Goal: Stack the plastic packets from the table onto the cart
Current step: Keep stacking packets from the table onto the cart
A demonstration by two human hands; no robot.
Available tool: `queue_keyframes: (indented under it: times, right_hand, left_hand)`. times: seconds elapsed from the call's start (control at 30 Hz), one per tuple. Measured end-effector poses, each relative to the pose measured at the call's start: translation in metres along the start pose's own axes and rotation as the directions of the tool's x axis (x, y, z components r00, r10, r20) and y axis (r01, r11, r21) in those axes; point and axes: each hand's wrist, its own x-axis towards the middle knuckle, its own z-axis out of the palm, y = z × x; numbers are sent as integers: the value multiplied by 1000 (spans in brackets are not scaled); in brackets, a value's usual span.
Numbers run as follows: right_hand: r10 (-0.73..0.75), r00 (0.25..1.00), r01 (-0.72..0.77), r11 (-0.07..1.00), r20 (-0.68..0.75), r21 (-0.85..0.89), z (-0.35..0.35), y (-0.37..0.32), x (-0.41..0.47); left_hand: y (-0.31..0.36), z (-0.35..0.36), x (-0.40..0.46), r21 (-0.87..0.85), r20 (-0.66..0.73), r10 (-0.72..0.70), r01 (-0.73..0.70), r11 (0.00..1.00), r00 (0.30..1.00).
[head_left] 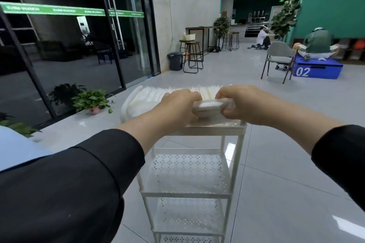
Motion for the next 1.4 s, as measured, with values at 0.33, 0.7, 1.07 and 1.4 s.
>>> queue_keyframes:
  times: [0.33, 0.7, 1.07, 1.4]
  right_hand:
    - [-107, 991, 126, 947, 80, -295, 21, 17, -9]
    - [-105, 989, 125, 969, 100, -214, 14, 3, -21]
    - [-370, 925, 381, 903, -89, 199, 10, -171, -21]
    - [-818, 572, 742, 548, 62, 386, 93, -505, -51]
  left_hand:
    - [-5, 20, -9, 380, -64, 168, -132, 916, 984]
    - [1, 6, -31, 251, -50, 97, -82, 965, 994]
    - [-70, -66, -204, 72, -301, -281, 316, 946, 911]
    - [-194, -136, -533, 115, -344, -802, 869, 480, 489]
